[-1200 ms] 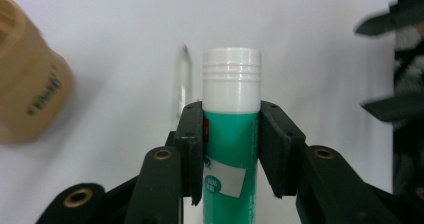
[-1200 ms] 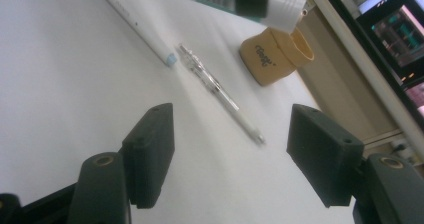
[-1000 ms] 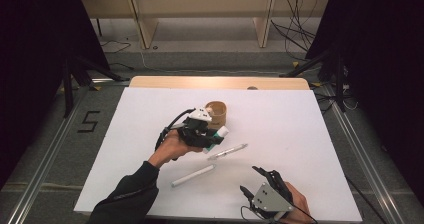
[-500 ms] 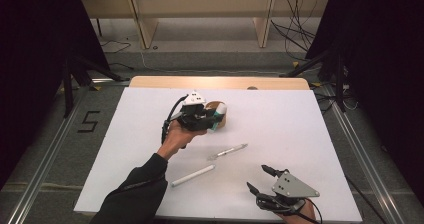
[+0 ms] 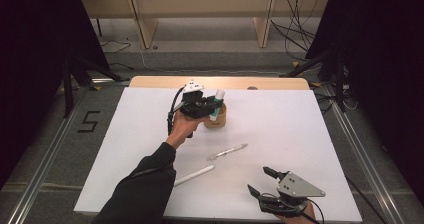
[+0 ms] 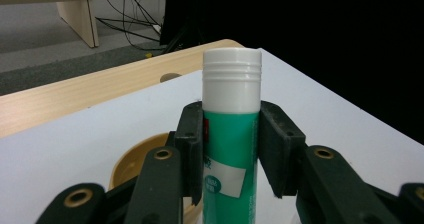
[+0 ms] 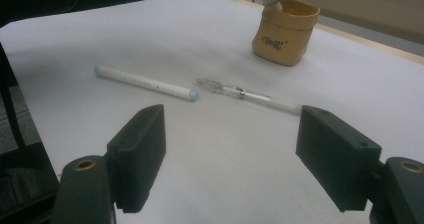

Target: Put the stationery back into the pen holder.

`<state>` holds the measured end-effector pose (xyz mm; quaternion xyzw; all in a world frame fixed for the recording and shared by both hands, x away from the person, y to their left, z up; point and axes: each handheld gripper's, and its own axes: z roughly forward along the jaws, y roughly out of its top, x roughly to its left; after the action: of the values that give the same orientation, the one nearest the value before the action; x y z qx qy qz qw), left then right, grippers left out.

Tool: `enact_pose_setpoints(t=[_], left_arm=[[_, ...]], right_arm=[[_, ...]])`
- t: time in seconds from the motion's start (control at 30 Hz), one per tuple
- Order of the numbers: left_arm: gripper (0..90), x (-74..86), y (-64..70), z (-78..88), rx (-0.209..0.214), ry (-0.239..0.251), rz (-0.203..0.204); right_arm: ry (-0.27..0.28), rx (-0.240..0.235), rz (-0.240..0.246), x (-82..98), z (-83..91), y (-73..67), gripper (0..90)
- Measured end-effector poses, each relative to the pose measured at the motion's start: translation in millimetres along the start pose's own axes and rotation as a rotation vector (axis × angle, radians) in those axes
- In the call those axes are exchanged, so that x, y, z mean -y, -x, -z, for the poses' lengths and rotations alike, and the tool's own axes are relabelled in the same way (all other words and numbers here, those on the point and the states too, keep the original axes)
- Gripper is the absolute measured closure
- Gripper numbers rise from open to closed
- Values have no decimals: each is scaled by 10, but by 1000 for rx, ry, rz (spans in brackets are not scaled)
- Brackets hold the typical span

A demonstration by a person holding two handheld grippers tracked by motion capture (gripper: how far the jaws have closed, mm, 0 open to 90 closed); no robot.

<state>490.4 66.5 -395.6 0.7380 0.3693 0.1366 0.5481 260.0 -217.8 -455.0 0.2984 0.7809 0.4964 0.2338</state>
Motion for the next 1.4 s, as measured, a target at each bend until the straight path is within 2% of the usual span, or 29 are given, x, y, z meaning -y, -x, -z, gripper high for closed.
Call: enact_pose_setpoints(t=[0.2, 0.47, 0.67, 0.87, 1.4], left_arm=[[649, -93, -23, -101, -10, 33, 15], [649, -126, -44, -239, -24, 47, 22], [649, -111, -115, -307, -43, 55, 30], [649, -72, -215, -373, -56, 62, 51], [649, 6, -276, -479, -76, 62, 53]], right_arm=[[-2, -4, 1, 5, -2, -22, 280], [8, -14, -19, 9, 10, -11, 260], [14, -26, -34, 16, 14, -4, 257], [9, -29, -25, 22, 2, -10, 258], [1, -37, -24, 26, -5, -11, 264]])
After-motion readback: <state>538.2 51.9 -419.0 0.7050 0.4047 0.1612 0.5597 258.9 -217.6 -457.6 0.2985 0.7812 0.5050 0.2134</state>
